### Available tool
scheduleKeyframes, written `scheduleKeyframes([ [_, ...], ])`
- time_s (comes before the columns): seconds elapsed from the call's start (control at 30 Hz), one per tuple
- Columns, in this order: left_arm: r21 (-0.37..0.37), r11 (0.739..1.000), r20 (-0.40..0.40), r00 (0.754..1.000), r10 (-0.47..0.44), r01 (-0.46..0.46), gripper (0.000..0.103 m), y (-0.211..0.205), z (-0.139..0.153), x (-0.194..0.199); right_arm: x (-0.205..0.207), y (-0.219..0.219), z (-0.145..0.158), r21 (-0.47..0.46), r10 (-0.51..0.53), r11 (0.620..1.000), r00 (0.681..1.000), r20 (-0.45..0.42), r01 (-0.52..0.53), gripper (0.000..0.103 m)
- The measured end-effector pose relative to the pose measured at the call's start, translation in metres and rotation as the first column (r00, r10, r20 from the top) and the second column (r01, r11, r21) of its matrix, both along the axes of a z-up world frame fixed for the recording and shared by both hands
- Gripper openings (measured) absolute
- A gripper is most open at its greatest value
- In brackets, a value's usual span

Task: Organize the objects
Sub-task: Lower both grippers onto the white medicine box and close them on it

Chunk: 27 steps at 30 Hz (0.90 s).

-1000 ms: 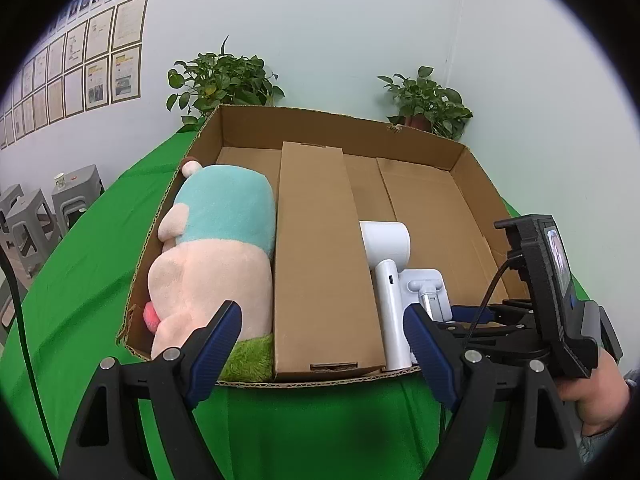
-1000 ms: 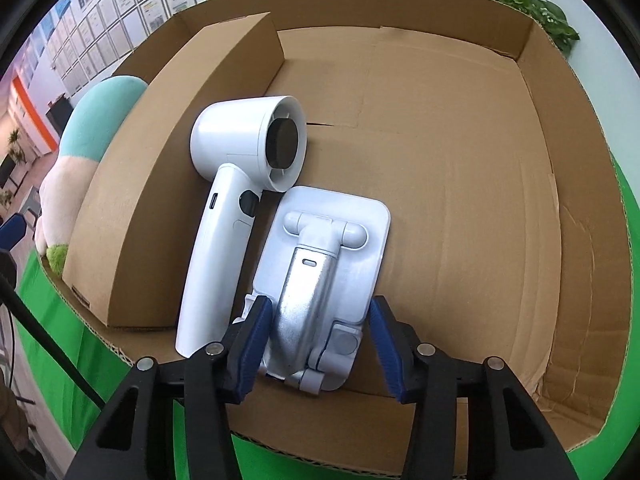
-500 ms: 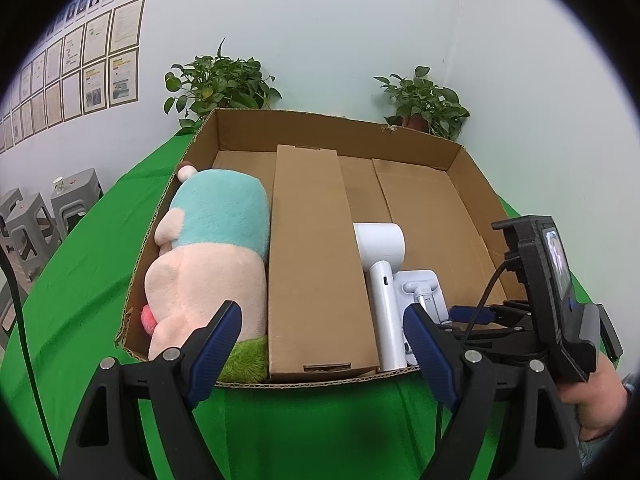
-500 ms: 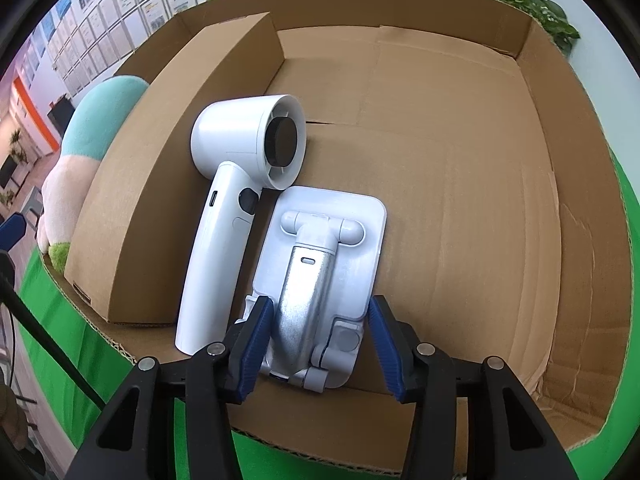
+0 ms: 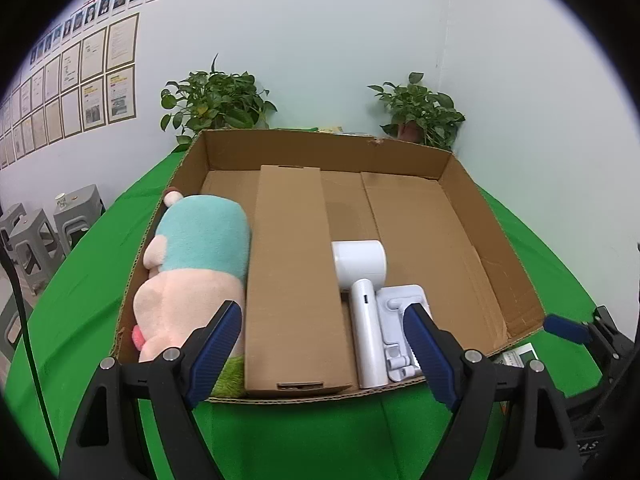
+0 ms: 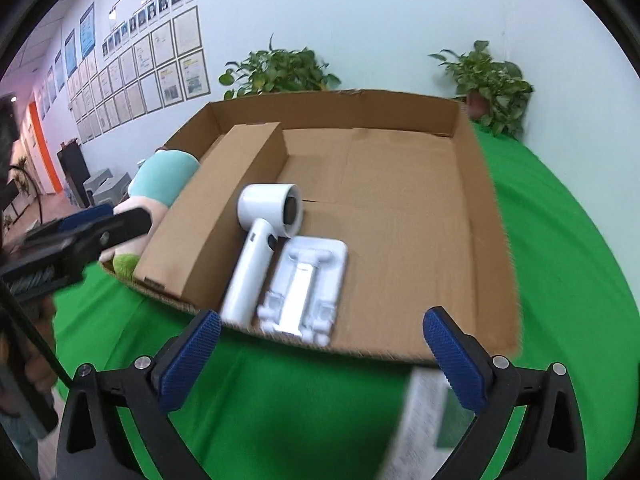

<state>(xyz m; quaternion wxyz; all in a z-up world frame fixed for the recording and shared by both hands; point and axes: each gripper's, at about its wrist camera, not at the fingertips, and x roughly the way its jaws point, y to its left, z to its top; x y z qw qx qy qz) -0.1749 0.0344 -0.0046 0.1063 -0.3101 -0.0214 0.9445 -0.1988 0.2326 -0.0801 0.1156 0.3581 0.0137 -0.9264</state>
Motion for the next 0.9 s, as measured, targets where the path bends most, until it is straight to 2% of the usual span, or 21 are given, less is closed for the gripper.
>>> scheduleKeyframes([
  [0.1, 0.001, 1.0, 0.007, 1.0, -0.022, 0.022, 0.083, 0.008, -0.001, 0.002, 0.029, 0.036, 0.001, 0.002, -0.045, 0.999, 0.998, 0.037, 0.045, 0.102],
  [0.33, 0.016, 0.995, 0.051, 0.994, -0.094, 0.094, 0.083, 0.031, -0.013, 0.011, 0.072, 0.083, -0.059, 0.061, -0.12, 0.992, 0.97, 0.21, 0.109, 0.102],
  [0.43, 0.017, 0.992, 0.079, 0.989, -0.123, 0.122, 0.083, 0.042, -0.024, 0.017, 0.082, 0.091, -0.078, 0.04, -0.125, 0.992, 0.957, 0.263, 0.119, 0.102],
  [0.57, 0.024, 0.988, 0.119, 0.981, -0.153, 0.152, 0.083, 0.052, -0.037, 0.024, 0.092, 0.09, -0.086, 0.033, -0.138, 0.99, 0.95, 0.279, 0.134, 0.1],
  [0.63, 0.037, 0.986, 0.14, 0.976, -0.167, 0.163, 0.083, 0.053, -0.043, 0.028, 0.096, 0.08, -0.086, 0.051, -0.126, 0.992, 0.956, 0.265, 0.117, 0.09],
  [0.7, 0.048, 0.985, 0.154, 0.973, -0.173, 0.167, 0.083, 0.051, -0.047, 0.031, 0.099, 0.068, -0.083, 0.087, -0.105, 0.992, 0.965, 0.241, 0.086, 0.07],
  [0.77, 0.064, 0.983, 0.17, 0.969, -0.18, 0.171, 0.083, 0.048, -0.051, 0.035, 0.1, 0.059, -0.082, 0.089, -0.079, 0.994, 0.969, 0.234, 0.06, 0.065],
  [0.9, 0.127, 0.975, 0.213, 0.955, -0.206, 0.183, 0.083, 0.04, -0.063, 0.039, 0.104, 0.036, -0.079, 0.038, 0.017, 0.999, 0.973, 0.231, -0.027, 0.064],
])
